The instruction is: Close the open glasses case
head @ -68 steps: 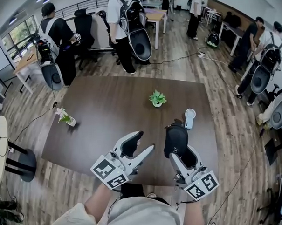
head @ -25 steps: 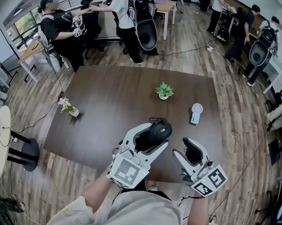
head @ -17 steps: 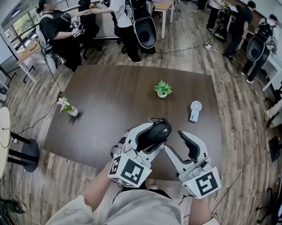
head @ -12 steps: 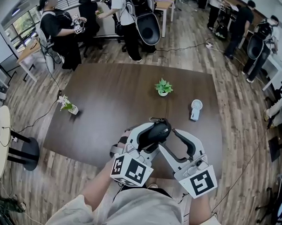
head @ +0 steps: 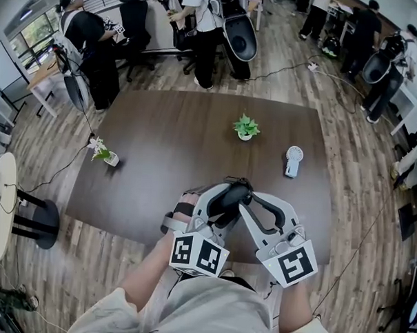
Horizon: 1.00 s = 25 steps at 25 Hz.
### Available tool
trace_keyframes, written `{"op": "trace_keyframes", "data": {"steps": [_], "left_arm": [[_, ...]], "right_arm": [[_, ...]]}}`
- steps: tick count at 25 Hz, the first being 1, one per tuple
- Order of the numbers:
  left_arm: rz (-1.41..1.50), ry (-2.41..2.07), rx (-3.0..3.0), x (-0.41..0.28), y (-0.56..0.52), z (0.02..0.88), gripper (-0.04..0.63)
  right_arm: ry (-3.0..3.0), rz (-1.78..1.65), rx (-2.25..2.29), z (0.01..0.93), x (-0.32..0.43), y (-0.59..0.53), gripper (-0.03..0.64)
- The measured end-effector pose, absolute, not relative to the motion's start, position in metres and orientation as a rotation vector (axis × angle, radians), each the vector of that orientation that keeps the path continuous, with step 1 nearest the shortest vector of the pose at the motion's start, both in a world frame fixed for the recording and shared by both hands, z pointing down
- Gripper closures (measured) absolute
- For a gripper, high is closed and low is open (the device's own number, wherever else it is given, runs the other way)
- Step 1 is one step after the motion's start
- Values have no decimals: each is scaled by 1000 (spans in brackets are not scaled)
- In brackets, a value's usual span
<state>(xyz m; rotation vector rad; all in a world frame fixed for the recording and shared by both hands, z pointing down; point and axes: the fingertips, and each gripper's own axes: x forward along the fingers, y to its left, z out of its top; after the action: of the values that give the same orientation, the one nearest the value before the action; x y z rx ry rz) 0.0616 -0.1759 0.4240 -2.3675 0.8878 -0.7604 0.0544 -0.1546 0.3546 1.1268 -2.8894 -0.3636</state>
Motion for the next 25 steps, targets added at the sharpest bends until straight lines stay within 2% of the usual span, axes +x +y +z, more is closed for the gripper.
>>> {"op": "trace_keyframes", "data": {"steps": [3,5,6,25], "left_arm": [[-772,879,-2359,63,-176,427,328],[-781,876,-2348,61,-176,429,328],[-782,875,-2344,60,-176,430,328],[-782,878,-2297,59,-176,423,327]], "right_arm": [[-2918,-322,1149,353,58,-154,537],[-2912,-324,1178,353,64,-154,603],[-2898,-338,1190,355,67,-155,609],[-2908,-222,1168,372,76,-154,600]]}}
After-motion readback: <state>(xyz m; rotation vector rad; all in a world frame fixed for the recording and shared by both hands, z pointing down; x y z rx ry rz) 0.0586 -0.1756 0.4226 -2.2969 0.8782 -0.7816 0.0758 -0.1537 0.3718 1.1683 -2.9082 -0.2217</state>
